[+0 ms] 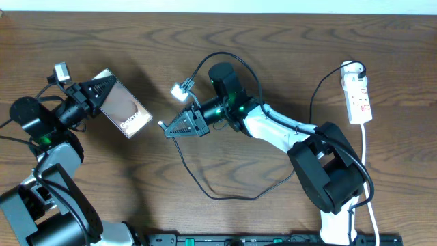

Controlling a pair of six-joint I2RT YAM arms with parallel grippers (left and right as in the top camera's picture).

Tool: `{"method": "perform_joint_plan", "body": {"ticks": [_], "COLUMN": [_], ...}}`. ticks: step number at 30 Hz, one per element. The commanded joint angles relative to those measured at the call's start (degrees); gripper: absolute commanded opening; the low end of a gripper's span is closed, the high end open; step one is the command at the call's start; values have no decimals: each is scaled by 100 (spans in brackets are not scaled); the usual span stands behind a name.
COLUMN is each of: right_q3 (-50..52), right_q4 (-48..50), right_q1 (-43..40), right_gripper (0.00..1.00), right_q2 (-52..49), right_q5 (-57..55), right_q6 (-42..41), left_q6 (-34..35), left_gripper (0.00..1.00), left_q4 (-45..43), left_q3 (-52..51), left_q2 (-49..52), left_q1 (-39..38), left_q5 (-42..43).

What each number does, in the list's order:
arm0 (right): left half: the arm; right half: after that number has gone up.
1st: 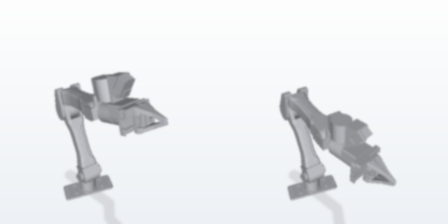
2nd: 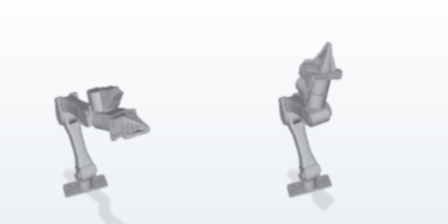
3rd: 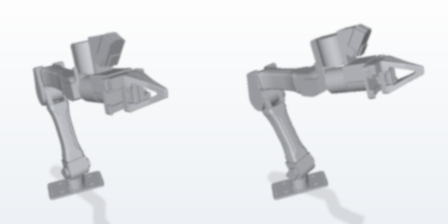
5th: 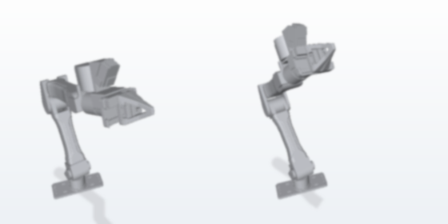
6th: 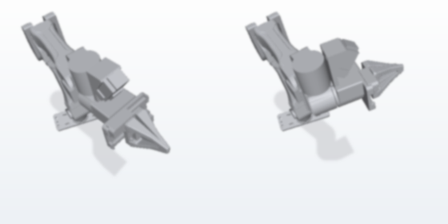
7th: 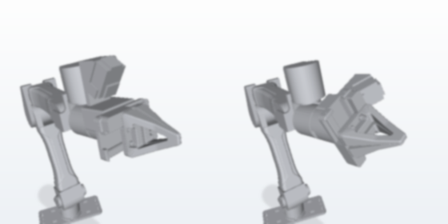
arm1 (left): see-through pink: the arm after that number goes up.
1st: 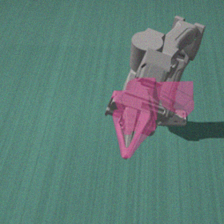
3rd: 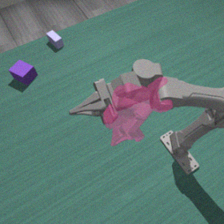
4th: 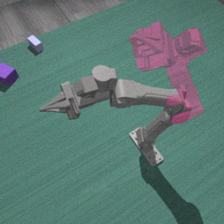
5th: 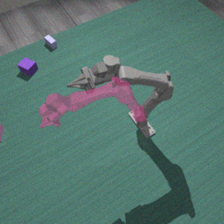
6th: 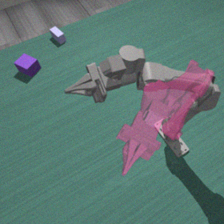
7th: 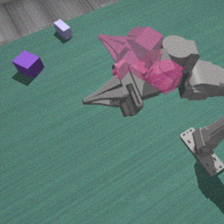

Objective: Plug charger to phone and switch on socket
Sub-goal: 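Align the plug with the phone's bottom port using the right gripper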

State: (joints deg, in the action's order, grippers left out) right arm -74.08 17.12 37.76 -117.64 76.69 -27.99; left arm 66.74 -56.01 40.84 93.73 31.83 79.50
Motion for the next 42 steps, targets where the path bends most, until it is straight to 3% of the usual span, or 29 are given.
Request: {"method": "perform_joint_plan", "body": {"ticks": [1, 9, 13, 19, 24, 29, 33, 38, 42], "right_q3": [-20, -20, -20, -20, -20, -22, -33, -39, -39], "right_q4": [223, 396, 389, 496, 1467, 2249, 2413, 2726, 3829], "right_q1": [72, 136, 133, 122, 149, 177, 157, 168, 177], "right_gripper": [1, 1, 1, 1, 1, 1, 1, 1, 1], "right_q2": [-39, -39, -66, -455, -977, -997, -997, -997, -997], "right_q5": [238, 321, 391, 461, 946, 1008, 964, 922, 798], "right_q6": [-210, -83, 315, 258, -487, -634, -920, -1770, -2715], "left_q6": [442, 1644, 1766, 1762, 1759, 1665, 1574, 1471, 1386], "left_gripper": [8, 7, 8, 8, 7, 7, 8, 7, 7], "left_q4": [-297, -1993, -2149, -2153, -2299, -2302, -2302, -2304, -2385], "left_q3": [68, 74, 74, 74, 74, 74, 74, 74, 74], "left_q2": [-103, -103, -103, -103, -103, -105, -105, -103, -105], "left_q1": [-7, -103, -105, -105, -105, -105, -105, -105, -105], "left_q5": [-50, -92, -94, -94, -92, -90, -37, 103, 227]}}
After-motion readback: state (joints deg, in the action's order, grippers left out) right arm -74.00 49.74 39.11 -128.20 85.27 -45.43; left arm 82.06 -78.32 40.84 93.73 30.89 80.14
